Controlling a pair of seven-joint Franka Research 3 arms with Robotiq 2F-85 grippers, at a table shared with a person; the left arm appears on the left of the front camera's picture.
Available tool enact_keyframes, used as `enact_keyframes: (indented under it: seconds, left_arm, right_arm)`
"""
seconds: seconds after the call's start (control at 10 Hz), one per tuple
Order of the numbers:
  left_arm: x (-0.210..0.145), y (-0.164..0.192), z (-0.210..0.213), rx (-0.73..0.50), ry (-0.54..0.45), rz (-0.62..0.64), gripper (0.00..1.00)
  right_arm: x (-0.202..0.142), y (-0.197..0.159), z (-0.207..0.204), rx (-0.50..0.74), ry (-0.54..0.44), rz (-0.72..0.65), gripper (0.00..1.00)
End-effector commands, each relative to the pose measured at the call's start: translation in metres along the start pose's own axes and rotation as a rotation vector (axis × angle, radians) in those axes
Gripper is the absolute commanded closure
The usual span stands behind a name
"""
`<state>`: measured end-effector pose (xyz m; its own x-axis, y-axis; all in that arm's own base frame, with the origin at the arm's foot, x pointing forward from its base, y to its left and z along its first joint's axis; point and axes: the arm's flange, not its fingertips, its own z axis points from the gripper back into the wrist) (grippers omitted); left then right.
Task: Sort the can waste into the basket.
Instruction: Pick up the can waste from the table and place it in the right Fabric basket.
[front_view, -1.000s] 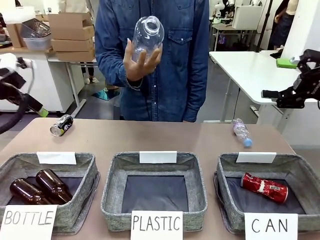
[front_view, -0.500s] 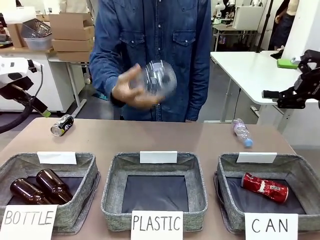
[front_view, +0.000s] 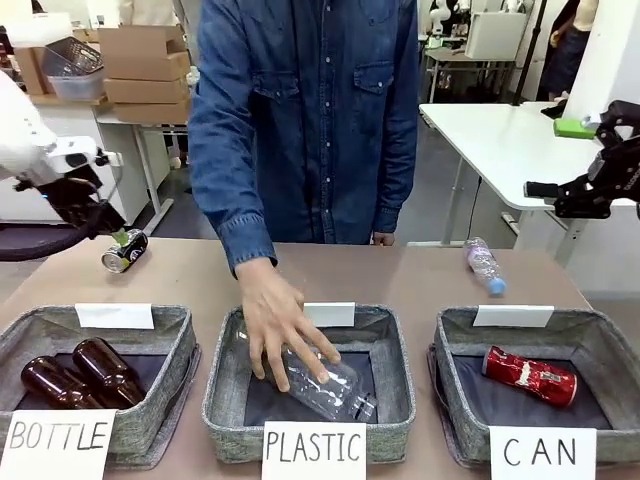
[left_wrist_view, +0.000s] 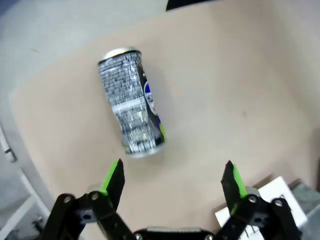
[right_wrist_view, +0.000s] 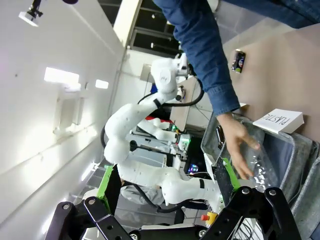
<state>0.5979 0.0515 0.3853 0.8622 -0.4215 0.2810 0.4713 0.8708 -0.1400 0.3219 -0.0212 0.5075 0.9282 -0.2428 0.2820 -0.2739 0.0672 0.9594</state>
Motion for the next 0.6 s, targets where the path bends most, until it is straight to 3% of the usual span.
enact_keyframes:
  seconds: [0.0,0.1,0.5]
  left_arm:
    - [0.036,0.035,-0.009,-0.035,0.041,0.086,0.0]
    - [0.044,0.045,-0.02,-0.098,0.062,0.088,0.0]
    - [0.053,0.059,-0.051,-0.12,0.12,0.129,0.0]
  right_arm:
    - [0.0,0.005,0.001,-0.001,0.009,-0.016,0.0]
    - [0.0,0.005,0.001,-0.001,0.009,-0.016,0.0]
    - [0.0,0.005,0.001,-0.001,0.009,-0.016,0.0]
